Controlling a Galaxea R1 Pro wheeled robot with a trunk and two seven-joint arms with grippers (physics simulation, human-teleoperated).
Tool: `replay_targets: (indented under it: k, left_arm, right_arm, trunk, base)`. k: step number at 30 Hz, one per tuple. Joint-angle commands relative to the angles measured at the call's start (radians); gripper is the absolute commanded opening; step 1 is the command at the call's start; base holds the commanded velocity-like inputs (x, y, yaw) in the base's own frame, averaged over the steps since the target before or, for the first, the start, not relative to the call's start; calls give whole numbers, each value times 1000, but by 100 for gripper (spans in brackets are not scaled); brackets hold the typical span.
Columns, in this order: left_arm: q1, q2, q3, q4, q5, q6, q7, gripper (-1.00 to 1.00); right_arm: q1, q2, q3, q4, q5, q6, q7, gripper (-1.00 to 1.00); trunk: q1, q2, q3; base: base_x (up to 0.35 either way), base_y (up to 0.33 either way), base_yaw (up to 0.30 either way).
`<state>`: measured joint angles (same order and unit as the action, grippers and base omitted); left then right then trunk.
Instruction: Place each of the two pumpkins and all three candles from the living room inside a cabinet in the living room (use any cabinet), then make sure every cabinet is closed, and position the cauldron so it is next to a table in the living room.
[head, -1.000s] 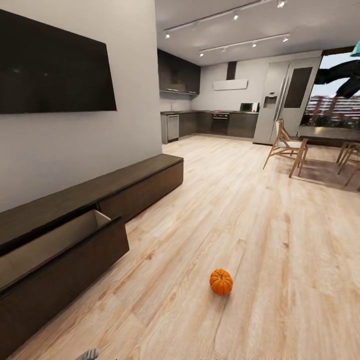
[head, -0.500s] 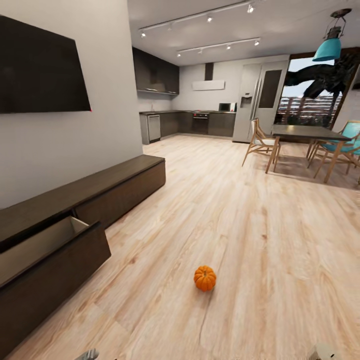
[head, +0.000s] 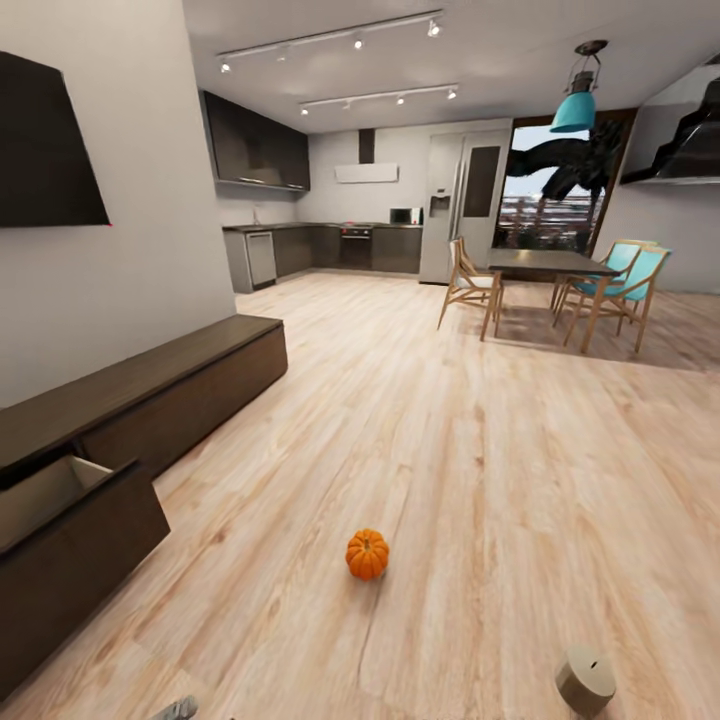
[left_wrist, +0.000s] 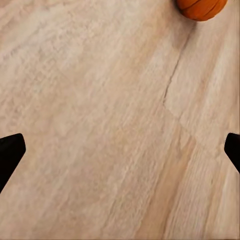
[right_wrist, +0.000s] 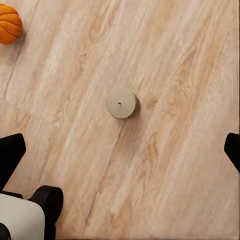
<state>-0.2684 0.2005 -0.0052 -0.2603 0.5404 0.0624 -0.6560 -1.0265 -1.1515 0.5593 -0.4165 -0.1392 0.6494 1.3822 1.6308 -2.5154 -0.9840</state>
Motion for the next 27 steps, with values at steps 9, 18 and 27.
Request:
replay_targets:
  k: [9, 18, 27]
  left_arm:
    - [0, 1, 1, -1, 7, 7, -4, 100]
    - [0, 0, 0, -1, 7, -3, -2, 100]
    - [0, -1, 1, -1, 7, -6, -1, 100]
  right_arm:
    - [-3, -1, 8, 1, -10, 10, 0, 100]
    - [-3, 6, 14, 1, -6, -9, -67, 100]
    - [-3, 225, 19, 126, 81, -266, -226, 100]
  trunk:
    - [0, 0, 3]
    - [0, 0, 6]
    - [0, 0, 6]
  base:
    - [0, -25, -291]
    - [0, -229, -220]
    - [0, -322, -16]
